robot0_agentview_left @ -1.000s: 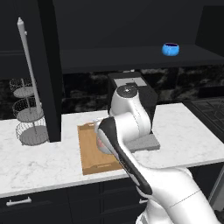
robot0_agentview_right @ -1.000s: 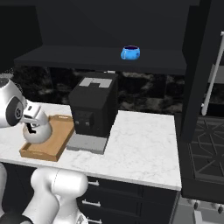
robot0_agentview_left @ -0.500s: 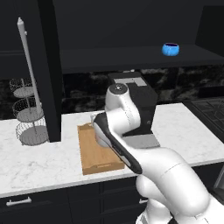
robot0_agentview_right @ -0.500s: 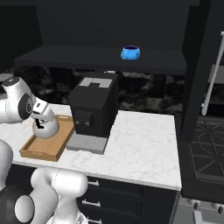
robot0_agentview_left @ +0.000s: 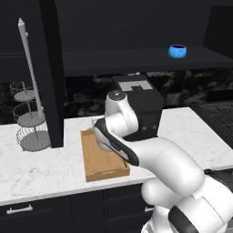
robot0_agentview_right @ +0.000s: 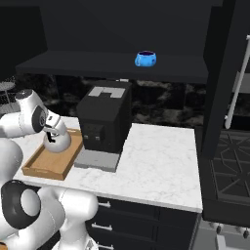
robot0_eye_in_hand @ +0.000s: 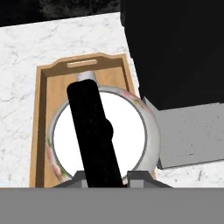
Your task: Pick the kettle from the counter and place it on the tray. Then pick the mug from the cabinet and place it on the tray. Then close the cabinet doors.
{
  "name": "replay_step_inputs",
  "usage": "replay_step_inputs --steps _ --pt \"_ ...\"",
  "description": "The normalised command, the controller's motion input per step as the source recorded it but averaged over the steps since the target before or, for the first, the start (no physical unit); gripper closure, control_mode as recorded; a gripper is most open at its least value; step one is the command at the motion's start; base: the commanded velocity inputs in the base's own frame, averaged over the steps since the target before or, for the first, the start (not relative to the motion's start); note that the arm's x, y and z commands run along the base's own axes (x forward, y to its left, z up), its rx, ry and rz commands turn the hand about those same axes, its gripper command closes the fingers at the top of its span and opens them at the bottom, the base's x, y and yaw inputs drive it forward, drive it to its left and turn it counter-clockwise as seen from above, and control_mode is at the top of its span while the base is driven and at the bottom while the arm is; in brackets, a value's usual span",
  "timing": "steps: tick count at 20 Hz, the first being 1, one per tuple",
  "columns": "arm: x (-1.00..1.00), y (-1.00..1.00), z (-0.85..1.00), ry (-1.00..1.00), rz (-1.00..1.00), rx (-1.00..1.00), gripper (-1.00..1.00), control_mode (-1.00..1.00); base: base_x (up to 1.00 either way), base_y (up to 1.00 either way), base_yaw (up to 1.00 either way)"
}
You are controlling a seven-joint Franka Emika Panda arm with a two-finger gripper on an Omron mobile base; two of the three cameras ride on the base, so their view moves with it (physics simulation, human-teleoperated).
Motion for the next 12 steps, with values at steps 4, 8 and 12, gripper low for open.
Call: replay_step_inputs --steps 4,8,12 --pt "0.26 0.2 -0.12 0.0 -0.03 0.01 1.0 -1.0 0.0 0.0 0.0" --pt "0.3 0.14 -0.19 0.0 -0.05 0.02 1.0 -1.0 0.0 0.0 0.0" --pt "0.26 0.0 -0.23 0.0 -0.04 0.04 1.0 -1.0 0.0 0.0 0.0"
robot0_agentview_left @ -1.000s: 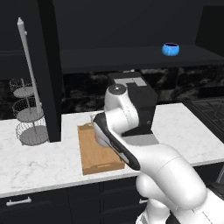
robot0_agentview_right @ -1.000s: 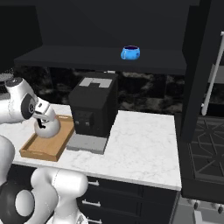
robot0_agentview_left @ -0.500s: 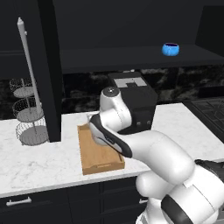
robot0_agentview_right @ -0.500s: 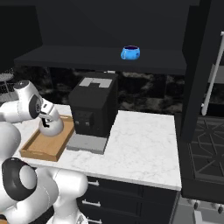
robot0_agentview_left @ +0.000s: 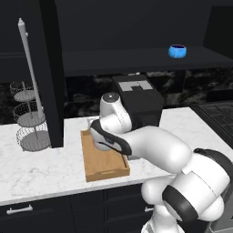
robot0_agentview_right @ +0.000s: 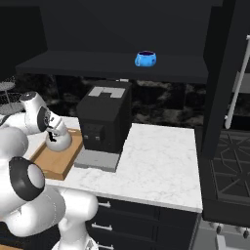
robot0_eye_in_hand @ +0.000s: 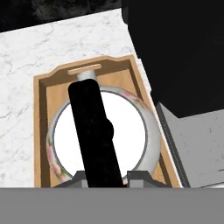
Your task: Pick the kettle from the counter and place it on the tray. Then pick the mug from the cabinet and place it on the tray. Then close the cabinet doors.
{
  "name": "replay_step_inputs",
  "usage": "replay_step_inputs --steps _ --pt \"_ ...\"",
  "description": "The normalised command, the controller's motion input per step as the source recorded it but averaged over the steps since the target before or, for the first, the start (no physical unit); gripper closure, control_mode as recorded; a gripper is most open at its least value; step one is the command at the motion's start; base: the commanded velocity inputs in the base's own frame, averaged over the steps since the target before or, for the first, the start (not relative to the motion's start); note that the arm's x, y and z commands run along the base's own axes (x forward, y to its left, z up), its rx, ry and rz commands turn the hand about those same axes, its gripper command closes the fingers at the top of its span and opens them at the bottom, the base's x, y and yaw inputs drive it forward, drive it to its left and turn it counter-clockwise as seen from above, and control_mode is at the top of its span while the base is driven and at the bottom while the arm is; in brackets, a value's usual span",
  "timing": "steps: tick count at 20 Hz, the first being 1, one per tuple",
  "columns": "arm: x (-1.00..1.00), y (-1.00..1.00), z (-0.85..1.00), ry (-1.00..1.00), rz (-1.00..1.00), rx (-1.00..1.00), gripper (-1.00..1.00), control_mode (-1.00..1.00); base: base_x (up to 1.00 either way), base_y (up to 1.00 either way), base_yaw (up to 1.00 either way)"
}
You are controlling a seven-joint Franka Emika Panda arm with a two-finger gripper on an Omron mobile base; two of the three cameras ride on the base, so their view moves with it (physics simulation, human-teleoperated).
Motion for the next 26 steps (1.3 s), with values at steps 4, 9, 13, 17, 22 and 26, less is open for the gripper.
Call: replay_step_inputs --steps 4,9,13,17,22,26 --pt "0.22 0.02 -0.23 0.0 -0.04 0.02 1.0 -1.0 0.0 0.0 0.0" --pt "0.18 0.01 -0.27 0.0 -0.03 0.01 1.0 -1.0 0.0 0.0 0.0" --pt "0.14 0.02 -0.31 0.0 -0.02 0.0 1.0 -1.0 0.0 0.0 0.0" --pt "0.11 0.02 -0.33 0.0 -0.01 0.0 1.0 -1.0 0.0 0.0 0.0" --pt "0.13 0.1 -0.3 0.0 -0.01 0.01 1.0 -1.0 0.0 0.0 0.0" --pt "0.02 0.03 -0.17 0.0 0.0 0.02 -1.0 -1.0 0.0 0.0 0.0"
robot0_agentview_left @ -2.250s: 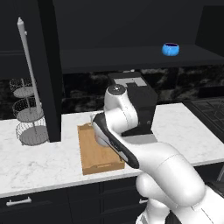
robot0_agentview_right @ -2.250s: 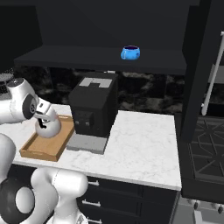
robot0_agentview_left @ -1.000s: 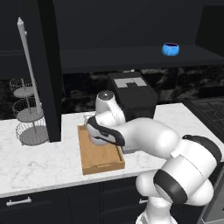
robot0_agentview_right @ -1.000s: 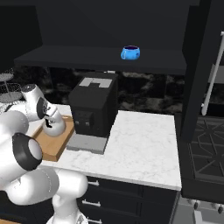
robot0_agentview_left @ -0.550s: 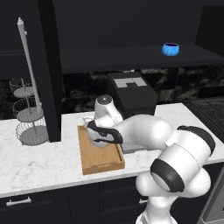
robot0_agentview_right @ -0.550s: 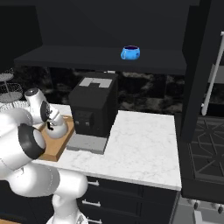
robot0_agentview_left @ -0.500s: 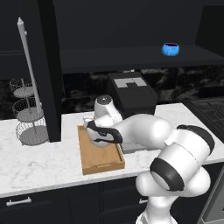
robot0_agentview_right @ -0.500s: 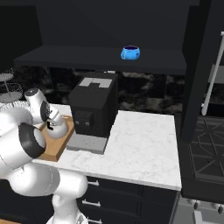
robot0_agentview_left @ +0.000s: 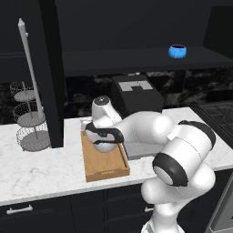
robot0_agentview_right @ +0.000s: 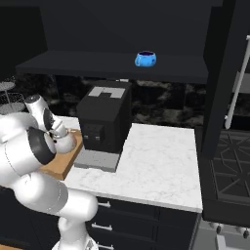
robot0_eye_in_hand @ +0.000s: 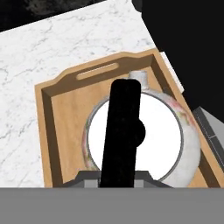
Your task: Pick the kettle from the counter and place it on the tray. Then pick the mug from the cabinet and place it on the tray. Then close the cabinet doors.
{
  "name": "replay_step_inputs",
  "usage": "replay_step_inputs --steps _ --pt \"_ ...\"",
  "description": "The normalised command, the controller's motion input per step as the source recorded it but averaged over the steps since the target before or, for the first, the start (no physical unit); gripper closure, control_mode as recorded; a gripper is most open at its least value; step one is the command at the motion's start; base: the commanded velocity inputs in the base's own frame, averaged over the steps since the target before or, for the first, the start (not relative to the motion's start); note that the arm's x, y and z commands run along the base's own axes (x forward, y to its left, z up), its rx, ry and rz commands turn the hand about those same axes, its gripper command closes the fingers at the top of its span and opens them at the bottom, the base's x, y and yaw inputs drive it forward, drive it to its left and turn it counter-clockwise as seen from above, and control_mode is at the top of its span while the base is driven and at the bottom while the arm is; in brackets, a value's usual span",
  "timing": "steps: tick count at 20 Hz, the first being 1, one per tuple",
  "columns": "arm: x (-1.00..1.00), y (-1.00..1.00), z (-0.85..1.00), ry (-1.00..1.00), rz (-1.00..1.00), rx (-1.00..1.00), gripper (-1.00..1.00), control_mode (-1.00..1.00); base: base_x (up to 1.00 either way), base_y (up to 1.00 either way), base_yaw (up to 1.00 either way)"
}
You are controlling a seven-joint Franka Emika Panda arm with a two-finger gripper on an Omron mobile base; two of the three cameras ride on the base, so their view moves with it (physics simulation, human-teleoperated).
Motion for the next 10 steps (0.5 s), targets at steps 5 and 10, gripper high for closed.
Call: replay_step_inputs --steps 5,10 --pt "0.0 -0.17 0.0 0.01 -0.02 0.03 -1.0 -1.0 0.0 0.0 0.0" --pt "-0.12 -0.13 0.03 0.0 -0.02 0.0 -1.0 -1.0 0.0 0.0 0.0"
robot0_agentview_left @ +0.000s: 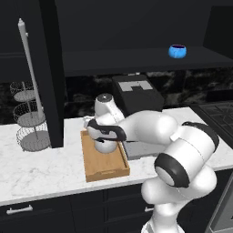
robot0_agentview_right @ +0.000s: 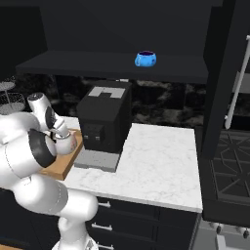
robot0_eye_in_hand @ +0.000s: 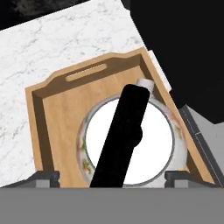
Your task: Pick the kettle from the counter and place it on the tray. Then pick the mug from the cabinet and place it on the tray. Then close the cabinet doors.
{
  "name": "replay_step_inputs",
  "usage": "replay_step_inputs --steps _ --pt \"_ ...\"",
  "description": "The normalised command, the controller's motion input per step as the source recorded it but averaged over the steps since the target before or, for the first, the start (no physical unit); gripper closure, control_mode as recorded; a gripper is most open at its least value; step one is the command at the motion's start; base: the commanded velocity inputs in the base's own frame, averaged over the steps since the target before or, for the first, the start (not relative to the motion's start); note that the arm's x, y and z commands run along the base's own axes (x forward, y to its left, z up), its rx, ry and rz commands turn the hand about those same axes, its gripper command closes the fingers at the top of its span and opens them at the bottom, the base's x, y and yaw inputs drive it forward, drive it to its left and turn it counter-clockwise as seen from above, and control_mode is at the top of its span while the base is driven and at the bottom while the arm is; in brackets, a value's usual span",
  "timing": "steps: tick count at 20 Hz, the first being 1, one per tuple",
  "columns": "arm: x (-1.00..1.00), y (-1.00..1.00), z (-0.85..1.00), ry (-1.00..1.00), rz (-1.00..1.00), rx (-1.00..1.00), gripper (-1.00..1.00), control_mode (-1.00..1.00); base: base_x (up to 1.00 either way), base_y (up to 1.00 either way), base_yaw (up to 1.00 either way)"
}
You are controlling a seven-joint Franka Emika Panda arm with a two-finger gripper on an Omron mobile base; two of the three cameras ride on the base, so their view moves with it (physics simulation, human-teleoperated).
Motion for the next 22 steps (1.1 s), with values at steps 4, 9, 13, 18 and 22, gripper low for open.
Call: replay_step_inputs --steps 4,9,13,18,22 --pt "-0.62 -0.09 0.5 -0.04 -0.03 0.0 -1.0 -1.0 0.0 0.0 0.0" --pt "-0.9 -0.15 0.97 -0.06 -0.04 0.01 -1.0 -1.0 0.0 0.0 0.0" --pt "-1.0 -0.45 0.83 0.04 -0.1 -0.01 -1.0 -1.0 0.0 0.0 0.0" --pt "-0.84 -0.69 0.4 0.05 -0.15 -0.01 -1.0 -1.0 0.0 0.0 0.0" --pt "-0.13 -0.62 0.0 0.0 -0.02 -0.05 -1.0 -1.0 0.0 0.0 0.0"
